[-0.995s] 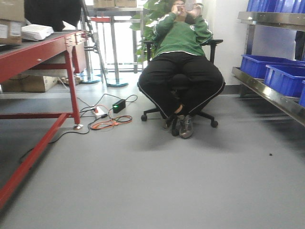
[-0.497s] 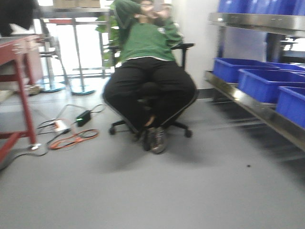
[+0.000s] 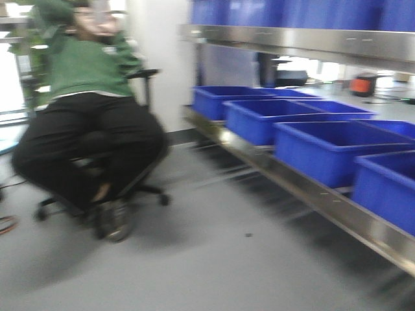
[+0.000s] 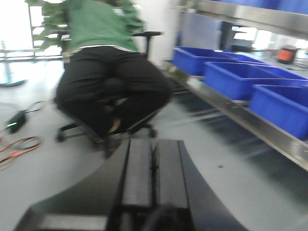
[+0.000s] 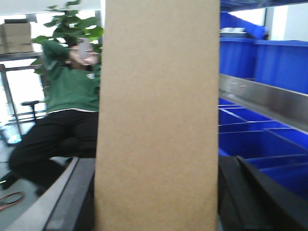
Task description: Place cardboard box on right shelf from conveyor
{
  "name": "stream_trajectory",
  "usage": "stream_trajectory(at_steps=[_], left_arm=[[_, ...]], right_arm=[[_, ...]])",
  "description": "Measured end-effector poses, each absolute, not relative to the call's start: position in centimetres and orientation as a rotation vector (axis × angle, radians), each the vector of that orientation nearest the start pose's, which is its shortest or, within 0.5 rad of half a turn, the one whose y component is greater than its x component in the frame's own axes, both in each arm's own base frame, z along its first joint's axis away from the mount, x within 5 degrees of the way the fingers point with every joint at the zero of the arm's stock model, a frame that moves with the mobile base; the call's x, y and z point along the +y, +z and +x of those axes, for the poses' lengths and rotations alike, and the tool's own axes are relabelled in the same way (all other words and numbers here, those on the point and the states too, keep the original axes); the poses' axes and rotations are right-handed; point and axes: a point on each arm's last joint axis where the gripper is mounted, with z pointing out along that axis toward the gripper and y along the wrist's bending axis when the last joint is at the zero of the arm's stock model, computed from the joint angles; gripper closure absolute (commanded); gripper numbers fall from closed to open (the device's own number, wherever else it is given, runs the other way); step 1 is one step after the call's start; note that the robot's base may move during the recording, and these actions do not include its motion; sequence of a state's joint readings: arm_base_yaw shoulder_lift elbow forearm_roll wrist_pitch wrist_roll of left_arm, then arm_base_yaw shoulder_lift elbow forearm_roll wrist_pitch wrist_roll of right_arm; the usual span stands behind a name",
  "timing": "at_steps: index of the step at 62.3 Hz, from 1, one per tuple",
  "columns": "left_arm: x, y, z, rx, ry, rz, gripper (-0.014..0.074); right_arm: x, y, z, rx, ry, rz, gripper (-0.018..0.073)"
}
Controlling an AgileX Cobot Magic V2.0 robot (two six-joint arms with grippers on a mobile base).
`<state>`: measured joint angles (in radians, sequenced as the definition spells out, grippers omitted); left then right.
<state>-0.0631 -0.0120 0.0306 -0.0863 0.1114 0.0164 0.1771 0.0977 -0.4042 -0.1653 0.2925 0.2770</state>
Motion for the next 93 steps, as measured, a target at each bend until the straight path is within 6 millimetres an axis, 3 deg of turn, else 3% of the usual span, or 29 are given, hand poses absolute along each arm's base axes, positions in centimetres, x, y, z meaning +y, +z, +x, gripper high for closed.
stream_trajectory(at_steps=[93], left_arm=[[-0.45,19.34,5.65,1.614,-0.110,0.002,0.0715]], right_arm=[[0.21,31.49,3.64,1.469,0.206,-0.004,0.0157]])
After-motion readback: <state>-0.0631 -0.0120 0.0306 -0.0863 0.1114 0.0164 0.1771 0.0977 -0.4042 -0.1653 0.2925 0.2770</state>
